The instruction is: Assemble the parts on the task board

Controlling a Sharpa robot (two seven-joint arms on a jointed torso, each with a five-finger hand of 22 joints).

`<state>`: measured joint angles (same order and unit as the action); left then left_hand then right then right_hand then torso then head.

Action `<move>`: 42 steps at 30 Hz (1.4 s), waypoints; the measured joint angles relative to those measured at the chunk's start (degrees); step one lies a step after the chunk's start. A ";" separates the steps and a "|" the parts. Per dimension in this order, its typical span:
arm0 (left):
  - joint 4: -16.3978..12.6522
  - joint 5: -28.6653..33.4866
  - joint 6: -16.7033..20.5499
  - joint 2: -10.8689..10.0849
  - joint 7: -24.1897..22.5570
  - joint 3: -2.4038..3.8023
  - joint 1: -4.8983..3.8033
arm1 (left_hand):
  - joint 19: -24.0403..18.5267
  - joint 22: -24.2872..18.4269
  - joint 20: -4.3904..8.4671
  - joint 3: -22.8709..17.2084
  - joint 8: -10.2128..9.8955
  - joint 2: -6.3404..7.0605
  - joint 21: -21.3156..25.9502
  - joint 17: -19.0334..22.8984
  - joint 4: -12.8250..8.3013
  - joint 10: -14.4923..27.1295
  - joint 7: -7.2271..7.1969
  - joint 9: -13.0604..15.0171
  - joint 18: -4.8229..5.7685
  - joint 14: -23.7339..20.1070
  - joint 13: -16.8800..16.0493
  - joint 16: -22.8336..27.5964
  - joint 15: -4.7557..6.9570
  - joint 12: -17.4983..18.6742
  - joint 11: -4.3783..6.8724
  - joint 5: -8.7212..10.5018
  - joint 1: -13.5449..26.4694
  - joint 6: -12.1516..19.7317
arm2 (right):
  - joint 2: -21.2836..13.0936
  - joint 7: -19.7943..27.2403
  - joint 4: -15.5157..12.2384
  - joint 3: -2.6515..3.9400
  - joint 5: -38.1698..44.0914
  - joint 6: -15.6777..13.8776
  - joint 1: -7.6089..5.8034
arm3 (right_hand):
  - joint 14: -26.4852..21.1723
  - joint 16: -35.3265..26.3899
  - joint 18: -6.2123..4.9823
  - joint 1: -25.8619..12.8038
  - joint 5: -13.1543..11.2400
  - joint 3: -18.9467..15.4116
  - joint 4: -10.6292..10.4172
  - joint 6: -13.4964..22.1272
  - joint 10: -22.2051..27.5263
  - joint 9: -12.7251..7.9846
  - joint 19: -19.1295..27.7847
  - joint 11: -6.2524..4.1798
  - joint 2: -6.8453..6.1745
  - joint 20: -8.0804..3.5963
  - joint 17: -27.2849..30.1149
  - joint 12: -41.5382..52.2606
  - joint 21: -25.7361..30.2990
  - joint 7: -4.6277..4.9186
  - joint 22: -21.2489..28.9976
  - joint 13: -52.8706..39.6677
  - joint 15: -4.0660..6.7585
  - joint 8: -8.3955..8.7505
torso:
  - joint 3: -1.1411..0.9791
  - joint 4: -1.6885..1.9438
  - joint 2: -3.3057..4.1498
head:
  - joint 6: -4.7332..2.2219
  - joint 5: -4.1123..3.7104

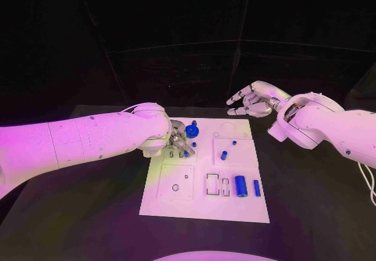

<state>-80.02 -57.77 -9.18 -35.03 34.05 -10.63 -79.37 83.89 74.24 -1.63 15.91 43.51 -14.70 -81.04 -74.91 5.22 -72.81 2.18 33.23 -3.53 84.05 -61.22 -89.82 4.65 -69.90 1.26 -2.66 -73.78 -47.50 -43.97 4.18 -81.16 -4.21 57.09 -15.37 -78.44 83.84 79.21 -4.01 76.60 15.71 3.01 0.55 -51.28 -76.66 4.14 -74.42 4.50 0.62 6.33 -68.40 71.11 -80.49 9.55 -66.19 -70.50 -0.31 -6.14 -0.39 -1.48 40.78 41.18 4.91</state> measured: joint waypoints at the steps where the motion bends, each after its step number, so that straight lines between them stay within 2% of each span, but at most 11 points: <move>1: -0.01 0.08 0.05 0.00 -0.02 0.00 -0.04 | 0.13 0.00 0.13 -1.01 -0.23 -0.21 0.00 0.00 -0.83 0.14 0.01 -0.05 0.00 -0.05 0.00 0.00 0.32 0.00 0.30 0.01 -0.91 0.47 | 0.02 -0.01 0.01 0.00 0.00 0.01 0.00 | 0.00 0.00 0.00 0.00 0.00 0.00 0.00 0.00 0.00 0.00 0.00 0.00 0.00 0.00 0.00 0.00 0.00 0.00 0.00 0.00 0.00 0.00 | 0.00 0.00 -0.01 | 0.05 0.01; 3: -0.03 0.36 0.19 -0.04 -0.08 0.07 -0.10 | 0.10 0.00 0.51 -3.68 -1.12 -0.45 0.00 0.00 -2.26 0.45 -0.03 -0.52 0.00 0.01 0.18 0.00 0.37 0.47 0.59 -0.04 -2.64 1.06 | 0.04 -0.02 0.03 0.00 0.01 0.05 0.00 | 0.00 0.00 0.00 0.00 0.00 0.00 0.00 0.00 0.00 0.00 0.00 0.00 0.00 0.00 0.00 0.00 0.00 0.00 0.02 0.00 0.00 0.00 | -0.01 0.00 -0.01 | 0.08 0.05; 9: -0.20 2.58 0.35 -0.63 -0.50 0.08 -0.10 | 0.09 -0.38 0.51 -7.09 -2.78 0.02 0.00 0.00 1.08 1.39 0.34 -1.08 0.00 0.00 1.08 0.00 0.33 2.09 0.08 -3.95 -5.07 2.11 | 0.27 -0.12 0.31 0.00 0.02 0.21 0.00 | 0.00 0.00 0.00 0.00 -0.02 0.00 0.00 0.00 0.00 0.00 0.00 0.00 0.00 0.00 0.00 0.00 0.00 0.00 0.05 0.00 0.00 0.00 | -0.01 0.00 -0.01 | 0.15 0.26; 10: -0.32 3.26 0.36 -0.83 -0.60 0.04 -0.10 | 0.10 -0.35 0.52 -8.82 -2.91 1.25 0.00 0.00 2.76 1.27 0.29 -1.09 0.01 0.00 1.17 0.00 0.15 2.24 -0.06 -4.26 -3.87 2.16 | 0.35 -0.15 0.34 0.00 0.02 0.25 0.00 | 0.00 0.00 0.00 0.00 -0.02 0.00 0.00 0.00 0.00 0.00 0.00 0.00 0.00 0.00 0.00 0.00 0.00 0.00 0.05 0.00 0.00 0.00 | -0.01 0.00 -0.01 | 0.15 0.27; 11: -0.44 3.75 0.38 -0.97 -0.67 0.01 -0.09 | 0.12 -0.27 0.10 -15.98 -2.91 3.48 0.00 0.00 2.24 0.99 0.44 -1.04 0.00 -0.08 1.22 0.00 0.54 2.24 -0.53 -4.43 -0.35 2.01 | 0.41 -0.16 0.37 0.00 0.02 0.28 0.00 | 0.00 0.00 0.00 0.00 -0.02 0.00 0.00 0.00 0.00 0.00 0.00 0.00 0.00 0.00 0.00 0.00 0.00 0.00 0.05 0.00 0.00 0.00 | -0.01 0.00 -0.01 | 0.15 0.27; 12: -0.61 4.23 0.41 -1.14 -0.75 0.00 -0.06 | 0.09 -0.12 -0.89 -27.60 -2.89 7.03 0.00 0.00 2.05 0.68 1.13 -0.54 0.00 -0.10 1.22 0.00 1.12 2.24 -0.83 -4.29 6.19 1.49 | 0.47 -0.18 0.41 0.00 0.02 0.33 0.00 | 0.00 0.00 0.00 0.00 -0.02 0.00 0.00 0.00 0.00 0.00 0.00 0.00 0.00 0.00 0.00 0.00 0.00 0.00 0.05 0.00 0.00 0.00 | -0.01 0.00 -0.01 | 0.15 0.27; 13: -0.80 4.70 0.46 -1.30 -0.85 -0.01 -0.03 | 0.10 -0.01 -1.14 -37.78 -2.32 10.69 0.00 0.00 -0.77 0.51 1.42 0.08 0.01 -0.16 1.22 0.00 1.16 2.24 -0.94 -3.97 11.41 1.21 | 0.52 -0.20 0.45 0.00 0.03 0.38 0.00 | 0.00 0.00 0.00 0.00 -0.02 0.00 0.00 0.00 0.00 0.00 0.00 0.00 0.00 0.00 0.00 0.00 0.00 0.00 0.05 0.00 0.00 0.00 | -0.01 0.00 -0.01 | 0.15 0.25; 14: -1.07 5.26 0.58 -1.54 -0.97 -0.01 -0.01 | 0.15 0.04 -0.79 -44.31 -1.71 12.17 0.00 0.00 -4.04 0.40 1.36 0.55 0.00 -0.02 1.22 0.00 0.48 2.24 -0.83 -3.66 13.57 1.12 | 0.58 -0.23 0.52 0.00 0.03 0.45 0.00 | 0.00 0.00 0.00 0.00 -0.02 0.00 0.00 0.00 0.00 0.00 0.00 0.00 0.00 0.00 0.00 0.00 0.00 0.00 0.05 -0.01 0.00 0.00 | -0.01 0.00 -0.01 | 0.15 0.24; 17: -1.76 6.29 1.08 -2.31 -1.27 -0.01 -0.01 | 0.14 0.08 -0.64 -49.61 -0.43 14.38 0.00 0.00 -3.64 -0.10 1.31 1.65 0.00 -0.09 1.17 0.00 0.03 2.24 -0.32 -3.52 16.02 0.89 | 0.67 -0.30 0.65 0.00 0.03 0.59 0.00 | 0.00 0.00 0.00 0.00 -0.02 0.00 0.00 0.00 0.00 0.00 0.00 0.00 0.00 0.00 -0.01 0.00 0.00 0.00 0.07 0.01 0.00 0.00 | -0.01 0.03 -0.01 | 0.20 0.28; 31: -4.15 9.53 6.53 -5.93 -2.47 -0.09 -0.06 | 0.15 0.11 -0.64 -51.37 0.25 14.99 0.01 0.00 -3.00 -0.20 1.08 2.39 0.00 -0.09 1.95 0.00 0.03 2.24 -0.23 -3.31 16.63 1.13 | 0.63 -0.66 1.20 -0.01 0.05 1.10 0.01 | 0.00 -0.22 0.00 0.00 -0.02 -0.16 -0.16 0.00 0.00 0.00 0.00 0.00 0.00 0.00 -0.18 0.00 0.00 0.00 0.14 0.10 0.00 0.00 | -0.03 0.23 -0.04 | 0.34 0.69; 42: -4.71 3.72 12.00 -6.22 -2.85 -1.03 1.27 | 0.00 0.11 -0.49 -51.87 0.26 15.39 0.01 0.00 -3.49 -0.19 1.08 2.60 -0.01 -0.09 1.93 0.00 0.03 2.24 -0.23 -3.14 17.04 1.14 | 0.44 -0.77 1.25 -0.01 0.44 1.28 0.01 | 0.00 -0.22 0.01 0.00 -0.03 -0.29 -0.30 0.00 0.00 0.00 0.00 0.00 0.00 0.00 -0.38 0.00 0.00 0.00 0.02 0.09 0.00 0.00 | -0.03 0.60 -0.05 | 0.48 0.55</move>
<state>-84.73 -54.05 2.82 -41.25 31.20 -11.66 -78.10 83.88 74.34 -2.12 -35.96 43.77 0.69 -81.03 -74.91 1.74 -73.00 3.26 35.84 -3.53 83.96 -59.29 -89.82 4.69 -67.66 1.02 -5.80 -56.74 -46.36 -43.53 3.41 -79.91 -4.22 57.53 -14.09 -78.43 83.84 78.99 -4.00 76.60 15.68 2.72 0.25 -51.28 -76.66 4.14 -74.42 4.50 0.62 6.34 -68.78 71.11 -80.49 9.55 -66.17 -70.41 -0.31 -6.14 -0.42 -0.88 40.73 41.65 5.47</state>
